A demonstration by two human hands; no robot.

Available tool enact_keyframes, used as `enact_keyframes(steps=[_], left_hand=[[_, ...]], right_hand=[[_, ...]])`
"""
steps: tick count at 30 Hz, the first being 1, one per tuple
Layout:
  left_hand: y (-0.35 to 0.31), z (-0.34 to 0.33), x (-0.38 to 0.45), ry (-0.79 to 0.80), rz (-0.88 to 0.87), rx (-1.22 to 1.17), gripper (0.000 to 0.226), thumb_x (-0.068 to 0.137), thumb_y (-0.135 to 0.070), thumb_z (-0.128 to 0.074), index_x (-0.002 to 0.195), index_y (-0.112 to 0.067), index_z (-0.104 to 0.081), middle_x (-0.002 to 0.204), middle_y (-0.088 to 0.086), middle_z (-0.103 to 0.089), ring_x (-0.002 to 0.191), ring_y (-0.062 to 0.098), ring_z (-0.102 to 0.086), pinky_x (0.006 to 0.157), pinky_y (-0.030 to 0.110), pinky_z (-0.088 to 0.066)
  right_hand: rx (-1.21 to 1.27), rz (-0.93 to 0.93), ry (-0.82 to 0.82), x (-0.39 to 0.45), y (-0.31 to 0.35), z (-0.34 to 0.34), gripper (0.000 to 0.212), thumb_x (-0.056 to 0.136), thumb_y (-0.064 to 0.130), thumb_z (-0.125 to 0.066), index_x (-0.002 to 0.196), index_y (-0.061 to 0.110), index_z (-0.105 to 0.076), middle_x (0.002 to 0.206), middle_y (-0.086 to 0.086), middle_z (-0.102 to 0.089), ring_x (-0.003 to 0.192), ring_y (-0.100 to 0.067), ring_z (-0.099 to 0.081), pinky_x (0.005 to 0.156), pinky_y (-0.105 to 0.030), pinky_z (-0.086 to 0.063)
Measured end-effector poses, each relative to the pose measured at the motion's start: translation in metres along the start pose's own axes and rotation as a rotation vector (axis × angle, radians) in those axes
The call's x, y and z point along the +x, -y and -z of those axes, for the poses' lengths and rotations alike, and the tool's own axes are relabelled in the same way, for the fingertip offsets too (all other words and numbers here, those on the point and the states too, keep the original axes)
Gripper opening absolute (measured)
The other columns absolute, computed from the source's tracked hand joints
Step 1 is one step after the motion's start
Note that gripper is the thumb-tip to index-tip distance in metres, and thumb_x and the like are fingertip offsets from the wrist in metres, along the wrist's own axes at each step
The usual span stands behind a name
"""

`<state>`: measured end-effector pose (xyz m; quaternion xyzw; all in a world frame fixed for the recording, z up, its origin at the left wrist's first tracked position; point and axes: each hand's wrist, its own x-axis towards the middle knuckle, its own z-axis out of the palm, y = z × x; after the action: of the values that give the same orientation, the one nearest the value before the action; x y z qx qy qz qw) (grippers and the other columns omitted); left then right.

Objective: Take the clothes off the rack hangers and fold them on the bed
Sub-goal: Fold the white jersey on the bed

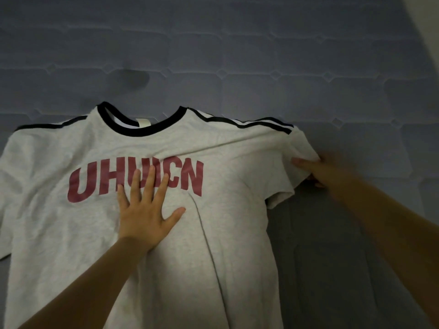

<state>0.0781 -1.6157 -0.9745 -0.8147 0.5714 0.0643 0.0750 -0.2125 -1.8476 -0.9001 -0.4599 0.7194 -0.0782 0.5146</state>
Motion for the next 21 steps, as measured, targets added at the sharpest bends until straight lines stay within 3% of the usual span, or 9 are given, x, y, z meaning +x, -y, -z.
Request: enact_keyframes(steps=[3,5,8,11,13,14,16,19,21], left_hand=[[0.000,0.001,0.000,0.013,-0.002,-0.009,0.084,0.083,-0.077,-0.008,0.150,-0.026,-0.010,0.159,0.007,-0.007,0.145,0.032,0.000,0.114,0.053,0.005],[0.001,0.002,0.000,0.030,-0.002,-0.015,0.085,0.083,-0.078,-0.007,0.150,-0.027,-0.010,0.159,0.007,-0.005,0.146,0.032,0.001,0.114,0.055,0.004],[0.000,0.009,0.001,0.078,0.010,-0.009,0.088,0.080,-0.080,-0.001,0.150,-0.027,-0.006,0.158,0.006,-0.004,0.145,0.032,0.002,0.114,0.058,-0.003],[-0.001,0.028,0.005,0.144,0.003,0.003,0.093,0.074,-0.081,0.002,0.150,-0.028,-0.005,0.159,0.006,-0.003,0.145,0.032,0.002,0.115,0.055,0.000],[-0.005,0.049,0.013,0.129,0.023,-0.054,0.088,0.077,-0.077,-0.009,0.144,-0.024,-0.031,0.152,0.011,-0.024,0.140,0.035,-0.018,0.114,0.054,-0.009],[-0.010,0.062,0.020,0.064,0.037,-0.096,0.078,0.080,-0.071,-0.018,0.132,-0.021,-0.046,0.141,0.014,-0.037,0.131,0.037,-0.031,0.111,0.054,-0.019],[-0.020,0.079,0.042,-0.077,0.024,-0.139,0.053,0.087,-0.055,-0.038,0.114,-0.014,-0.058,0.125,0.014,-0.048,0.117,0.035,-0.042,0.101,0.050,-0.032],[-0.049,0.097,0.083,-0.151,-0.154,-0.156,0.035,0.090,-0.029,-0.054,0.120,-0.014,-0.058,0.134,0.010,-0.046,0.123,0.031,-0.040,0.105,0.044,-0.032],[-0.068,0.104,0.108,-0.191,-0.268,-0.180,0.036,0.089,-0.016,-0.057,0.125,-0.014,-0.057,0.140,0.011,-0.045,0.128,0.033,-0.039,0.109,0.044,-0.029]], right_hand=[[0.082,-0.018,-0.004,-0.004,0.001,-0.007,0.057,0.085,0.030,-0.066,0.133,0.006,-0.046,0.133,-0.012,-0.052,0.113,-0.028,-0.051,0.084,-0.032,-0.041],[0.126,0.076,-0.087,-0.008,0.009,-0.006,0.048,0.091,0.027,-0.060,0.131,0.003,-0.049,0.130,-0.013,-0.054,0.108,-0.026,-0.053,0.084,-0.033,-0.042],[0.070,0.259,-0.320,-0.008,0.033,0.008,0.030,0.096,0.025,-0.048,0.119,0.006,-0.056,0.106,-0.009,-0.056,0.095,-0.018,-0.049,0.080,-0.032,-0.041],[0.064,0.330,-0.329,0.001,0.045,0.027,0.013,0.094,0.024,-0.045,0.087,0.018,-0.055,0.085,-0.004,-0.052,0.075,-0.015,-0.048,0.070,-0.029,-0.039],[-0.105,0.340,-0.334,-0.003,0.033,0.035,0.027,0.094,0.025,-0.045,0.067,0.021,-0.046,0.069,-0.002,-0.047,0.059,-0.009,-0.041,0.057,-0.021,-0.035],[-0.155,0.304,-0.347,-0.007,0.021,0.037,0.032,0.095,0.028,-0.044,0.064,0.019,-0.045,0.068,-0.006,-0.050,0.056,-0.011,-0.042,0.055,-0.020,-0.036],[-0.104,0.116,-0.316,-0.014,-0.002,0.033,0.041,0.095,0.040,-0.041,0.069,0.010,-0.052,0.073,-0.016,-0.060,0.055,-0.021,-0.052,0.063,-0.031,-0.050],[0.036,-0.268,-0.029,-0.037,-0.025,0.020,0.065,0.095,0.054,-0.032,0.074,0.000,-0.060,0.069,-0.015,-0.064,0.050,-0.027,-0.057,0.056,-0.030,-0.045],[0.103,-0.369,0.109,-0.050,-0.034,0.006,0.070,0.093,0.060,-0.031,0.077,-0.001,-0.062,0.073,-0.016,-0.067,0.056,-0.029,-0.060,0.055,-0.028,-0.044]])
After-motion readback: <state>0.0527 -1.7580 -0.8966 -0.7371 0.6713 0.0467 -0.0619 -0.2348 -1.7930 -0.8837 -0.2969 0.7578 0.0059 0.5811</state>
